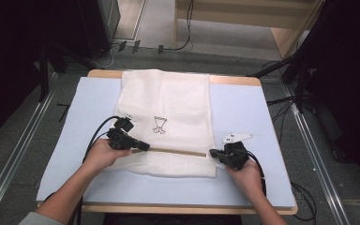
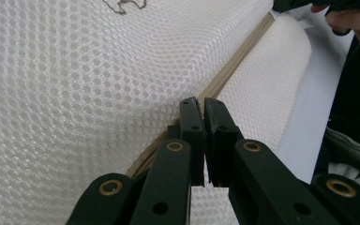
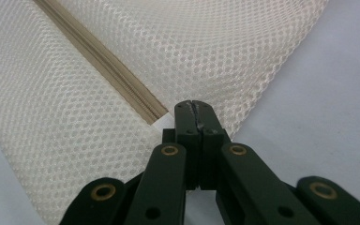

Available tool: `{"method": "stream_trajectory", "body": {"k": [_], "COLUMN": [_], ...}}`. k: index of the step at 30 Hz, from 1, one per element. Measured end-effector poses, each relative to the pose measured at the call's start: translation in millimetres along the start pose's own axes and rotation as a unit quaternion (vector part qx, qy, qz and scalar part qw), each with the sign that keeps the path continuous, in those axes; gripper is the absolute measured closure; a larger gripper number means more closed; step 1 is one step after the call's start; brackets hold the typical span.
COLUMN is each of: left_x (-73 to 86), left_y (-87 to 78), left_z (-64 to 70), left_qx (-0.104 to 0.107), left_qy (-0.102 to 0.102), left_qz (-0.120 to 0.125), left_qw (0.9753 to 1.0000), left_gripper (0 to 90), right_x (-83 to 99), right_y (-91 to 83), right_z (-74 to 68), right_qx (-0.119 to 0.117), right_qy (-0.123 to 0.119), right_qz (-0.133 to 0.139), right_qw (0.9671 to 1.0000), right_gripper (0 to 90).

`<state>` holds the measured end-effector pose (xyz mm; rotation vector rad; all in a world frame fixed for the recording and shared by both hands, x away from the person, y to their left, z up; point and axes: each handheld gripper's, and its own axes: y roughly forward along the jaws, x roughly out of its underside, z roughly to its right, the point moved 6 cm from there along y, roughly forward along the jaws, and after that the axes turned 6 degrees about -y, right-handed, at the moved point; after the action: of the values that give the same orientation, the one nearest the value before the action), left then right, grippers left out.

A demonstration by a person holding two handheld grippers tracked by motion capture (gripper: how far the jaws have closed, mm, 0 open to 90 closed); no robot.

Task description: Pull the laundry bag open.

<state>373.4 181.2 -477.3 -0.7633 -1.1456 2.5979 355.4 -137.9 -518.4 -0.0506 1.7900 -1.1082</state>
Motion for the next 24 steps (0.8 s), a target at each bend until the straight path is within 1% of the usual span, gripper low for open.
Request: {"method": "stream_trajectory", "body": {"k": [2, 4, 5, 7, 9, 10, 11, 12, 13, 14, 15, 17, 18, 19, 20, 21, 22, 24], "left_x": [1.4, 3.9, 6.0, 10.5, 13.5, 15.6, 16.8, 17.4, 17.8, 18.0, 18.6, 19.0, 19.4, 19.7, 20.4, 21.2, 22.4, 25.1], "left_y": [-2.6, -7.1, -11.1, -18.6, -23.0, -25.5, -27.6, -28.7, -29.5, -29.9, -30.3, -31.5, -32.6, -33.2, -34.6, -36.2, -38.1, -42.1], "left_z": [-3.3, -8.5, -12.5, -19.3, -22.1, -22.4, -23.8, -24.3, -24.1, -25.0, -25.2, -26.7, -27.4, -28.5, -29.1, -30.6, -32.9, -37.1], "left_qx": [-0.002, -0.015, -0.014, -0.012, -0.013, -0.008, -0.012, -0.012, -0.008, -0.015, -0.012, -0.016, -0.011, -0.018, -0.015, -0.016, -0.02, -0.022], "left_qy": [-0.005, -0.012, -0.021, -0.029, -0.033, -0.038, -0.034, -0.034, -0.036, -0.036, -0.036, -0.036, -0.038, -0.037, -0.038, -0.039, -0.042, -0.051], "left_qz": [0.002, 0.003, 0.008, 0.013, 0.018, 0.019, 0.02, 0.021, 0.022, 0.024, 0.021, 0.021, 0.021, 0.023, 0.022, 0.023, 0.024, 0.028], "left_qw": [1.0, 0.9998, 0.9996, 0.9994, 0.9992, 0.9991, 0.9992, 0.9991, 0.9991, 0.999, 0.999, 0.999, 0.999, 0.9989, 0.9989, 0.9989, 0.9986, 0.9981], "left_gripper": [88.8, 88.7, 88.7, 88.8, 88.7, 88.7, 88.7, 88.7, 88.7, 88.6, 88.7, 88.6, 88.6, 88.7, 88.7, 88.6, 88.7, 88.7], "right_x": [0.0, 0.0, 0.1, -0.1, -0.3, -0.3, -0.4, -0.6, -0.5, -0.6, -0.5, -0.7, -0.7, -0.7, -0.6, -0.6, -0.5, -0.5], "right_y": [0.0, -0.1, -0.2, -0.1, 0.1, 0.1, 0.1, 0.3, 0.1, 0.2, 0.0, 0.2, 0.2, 0.3, 0.3, 0.2, 0.1, 0.1], "right_z": [-0.1, 0.3, 0.1, 0.4, 0.4, 0.4, 0.4, 0.3, 0.0, 0.1, 0.0, 0.2, 0.2, 0.3, 0.4, 0.5, 0.6, 0.6], "right_qx": [0.0, 0.001, 0.001, 0.001, 0.001, 0.0, 0.0, 0.0, 0.0, 0.0, 0.0, 0.0, 0.0, -0.001, -0.002, -0.002, -0.003, -0.003], "right_qy": [0.0, -0.001, 0.001, 0.0, 0.001, 0.001, 0.002, 0.002, 0.004, 0.004, 0.004, 0.004, 0.004, 0.005, 0.006, 0.005, 0.005, 0.005], "right_qz": [0.0, 0.0, -0.001, 0.0, 0.0, 0.0, -0.001, -0.001, -0.002, -0.001, -0.003, -0.002, -0.002, -0.001, -0.001, -0.001, -0.002, -0.002], "right_qw": [1.0, 1.0, 1.0, 1.0, 1.0, 1.0, 1.0, 1.0, 1.0, 1.0, 1.0, 1.0, 1.0, 1.0, 1.0, 1.0, 1.0, 1.0], "right_gripper": [90.0, 90.0, 90.0, 90.0, 90.0, 90.0, 90.0, 90.0, 90.0, 90.0, 90.0, 90.0, 90.0, 90.0, 90.0, 90.0, 90.0, 90.0]}}
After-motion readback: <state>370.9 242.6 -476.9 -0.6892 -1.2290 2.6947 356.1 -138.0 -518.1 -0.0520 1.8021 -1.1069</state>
